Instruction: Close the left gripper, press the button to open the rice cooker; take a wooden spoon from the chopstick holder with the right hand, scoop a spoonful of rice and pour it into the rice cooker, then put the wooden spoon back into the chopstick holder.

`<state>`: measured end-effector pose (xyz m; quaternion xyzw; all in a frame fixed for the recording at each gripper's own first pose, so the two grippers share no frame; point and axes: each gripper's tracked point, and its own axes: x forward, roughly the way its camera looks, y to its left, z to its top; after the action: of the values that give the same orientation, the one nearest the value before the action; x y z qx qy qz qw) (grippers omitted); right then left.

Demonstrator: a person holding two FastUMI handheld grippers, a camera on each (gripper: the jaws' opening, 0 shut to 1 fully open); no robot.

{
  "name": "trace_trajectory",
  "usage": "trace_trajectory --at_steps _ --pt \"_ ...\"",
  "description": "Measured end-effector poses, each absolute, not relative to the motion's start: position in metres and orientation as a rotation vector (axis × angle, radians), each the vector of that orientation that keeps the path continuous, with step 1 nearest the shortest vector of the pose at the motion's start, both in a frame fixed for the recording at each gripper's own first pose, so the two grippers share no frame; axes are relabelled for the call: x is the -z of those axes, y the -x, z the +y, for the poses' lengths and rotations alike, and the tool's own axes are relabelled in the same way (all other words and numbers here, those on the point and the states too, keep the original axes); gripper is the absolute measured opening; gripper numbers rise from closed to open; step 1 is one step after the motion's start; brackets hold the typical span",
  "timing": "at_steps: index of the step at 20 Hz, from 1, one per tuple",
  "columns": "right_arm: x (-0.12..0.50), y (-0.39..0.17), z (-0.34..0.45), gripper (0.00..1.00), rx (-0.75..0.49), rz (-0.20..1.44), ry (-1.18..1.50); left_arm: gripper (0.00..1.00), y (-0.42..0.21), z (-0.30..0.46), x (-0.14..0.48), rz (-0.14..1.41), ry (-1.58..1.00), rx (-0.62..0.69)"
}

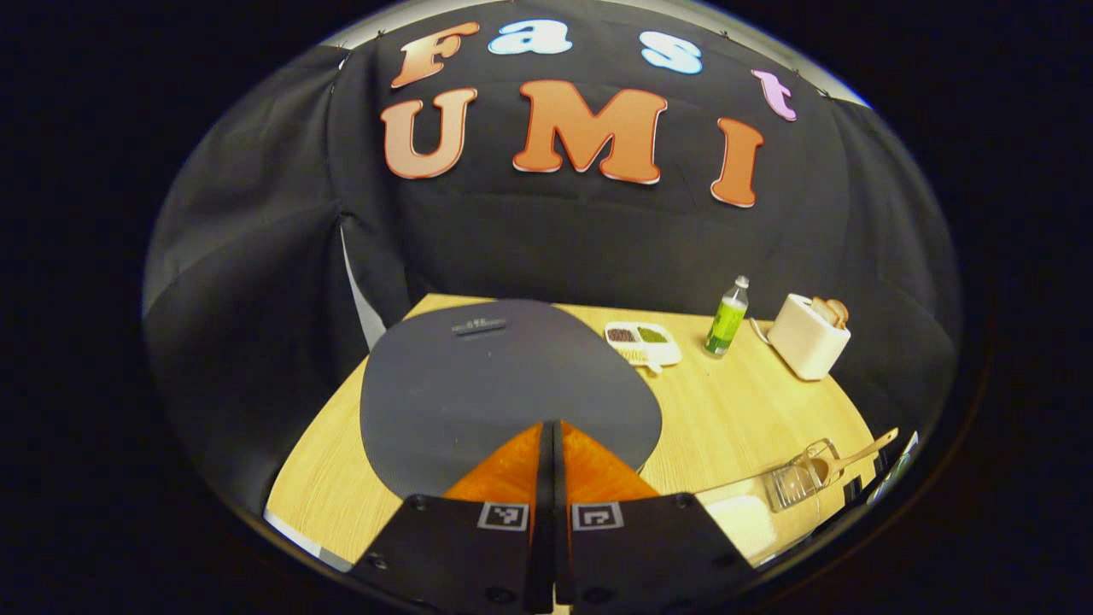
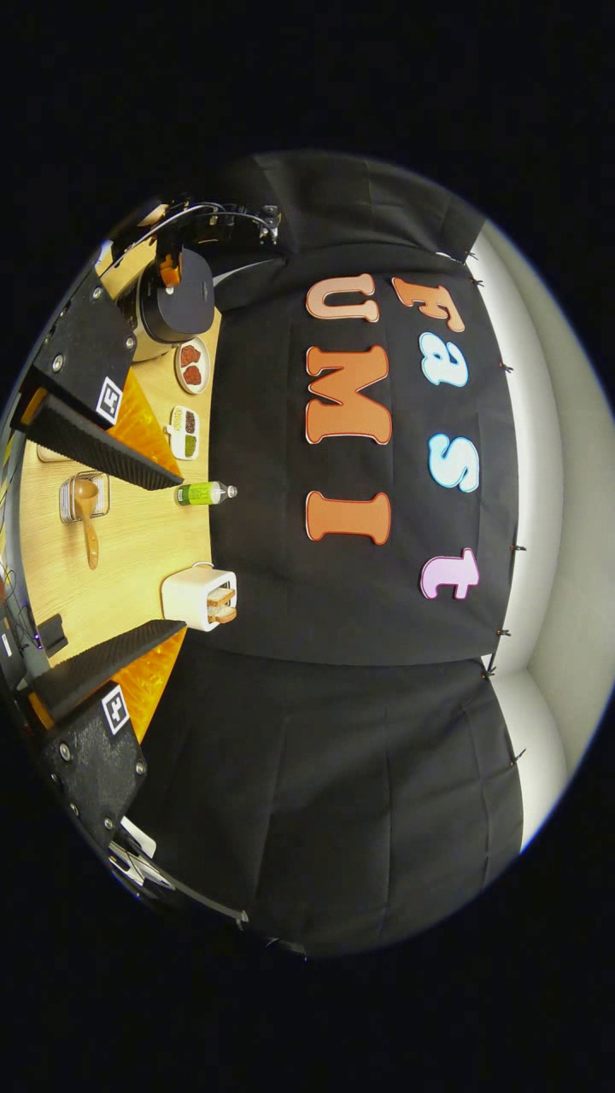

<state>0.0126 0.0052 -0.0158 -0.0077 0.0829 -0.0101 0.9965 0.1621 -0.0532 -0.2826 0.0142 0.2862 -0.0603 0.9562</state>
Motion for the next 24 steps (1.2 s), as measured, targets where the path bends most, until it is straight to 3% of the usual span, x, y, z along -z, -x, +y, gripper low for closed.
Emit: trace_trajectory --at_steps 2,14,16,17,18,19,24 --pt "0.016 -0.012 0.005 0.95 0.019 0.170 0.016 0.02 -0.160 -0.051 0.287 0.604 -0.031 0.123" --pt "0.010 -0.012 0.004 0.95 0.043 0.148 0.008 0.05 -0.154 -0.052 0.273 0.653 -0.066 0.141" --pt "0.008 -0.012 0.004 0.95 0.049 0.133 -0.004 0.07 -0.161 -0.051 0.232 0.557 -0.032 0.130" --pt "0.008 -0.013 0.004 0.95 0.048 0.126 -0.013 0.01 -0.166 -0.051 0.203 0.488 -0.022 0.124" --pt "0.008 -0.014 0.005 0.95 0.046 0.122 -0.024 0.04 -0.167 -0.048 0.174 0.429 -0.019 0.117" --pt "0.008 -0.013 0.004 0.95 0.045 0.118 -0.033 0.01 -0.168 -0.047 0.151 0.387 -0.002 0.121" --pt "0.009 -0.014 0.004 0.95 0.028 0.099 -0.050 0.04 -0.140 -0.027 0.064 0.226 0.015 0.096"
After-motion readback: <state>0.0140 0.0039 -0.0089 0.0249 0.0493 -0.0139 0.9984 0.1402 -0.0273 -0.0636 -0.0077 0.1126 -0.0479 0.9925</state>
